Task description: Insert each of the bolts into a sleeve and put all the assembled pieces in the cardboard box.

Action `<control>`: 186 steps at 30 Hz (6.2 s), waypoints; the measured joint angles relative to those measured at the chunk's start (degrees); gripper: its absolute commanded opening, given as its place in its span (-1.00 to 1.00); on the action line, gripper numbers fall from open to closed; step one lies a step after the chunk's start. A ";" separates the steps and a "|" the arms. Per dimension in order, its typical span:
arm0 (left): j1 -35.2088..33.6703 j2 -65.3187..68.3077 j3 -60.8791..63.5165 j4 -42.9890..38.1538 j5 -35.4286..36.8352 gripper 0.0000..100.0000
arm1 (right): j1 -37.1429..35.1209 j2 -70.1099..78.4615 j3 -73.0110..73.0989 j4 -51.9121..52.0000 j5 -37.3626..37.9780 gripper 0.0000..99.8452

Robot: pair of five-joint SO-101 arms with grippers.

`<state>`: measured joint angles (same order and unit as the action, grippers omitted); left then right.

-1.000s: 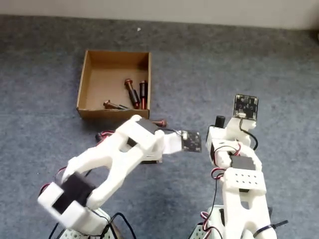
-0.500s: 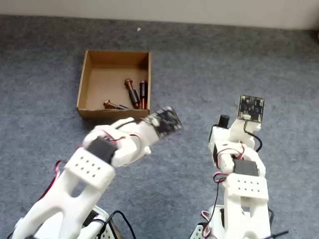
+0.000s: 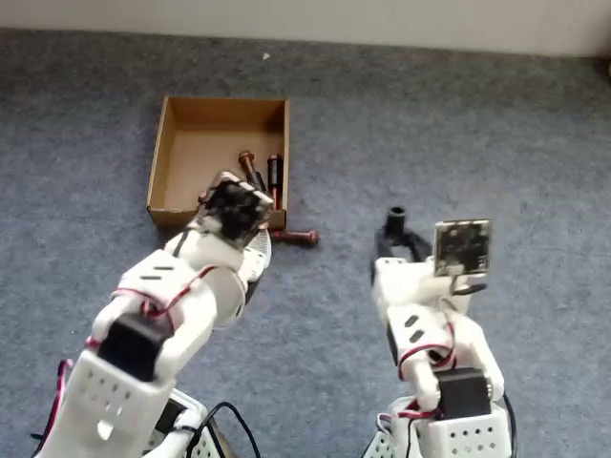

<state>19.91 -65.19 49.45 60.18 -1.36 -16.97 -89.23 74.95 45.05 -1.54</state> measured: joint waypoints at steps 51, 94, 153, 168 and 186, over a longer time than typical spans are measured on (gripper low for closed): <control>3.69 -18.55 10.37 -12.22 23.47 -0.98 | -27.69 -14.77 16.00 -12.75 11.60 -0.99; -39.56 -18.20 26.11 6.95 1.85 -0.68 | -22.33 -9.32 13.89 -7.56 8.53 -0.99; -51.78 -18.20 29.80 -0.79 3.52 -0.83 | -37.27 98.29 -56.18 -12.40 3.69 -0.76; -51.78 -18.20 29.80 -0.79 3.52 -0.83 | -39.30 124.57 -89.67 9.58 3.16 -0.77; -51.78 -18.20 29.80 -0.79 3.52 -0.83 | -39.56 143.30 -125.19 39.47 3.16 -0.99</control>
<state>-31.87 -83.38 79.25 59.38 2.15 -56.53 54.07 -50.24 84.53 1.63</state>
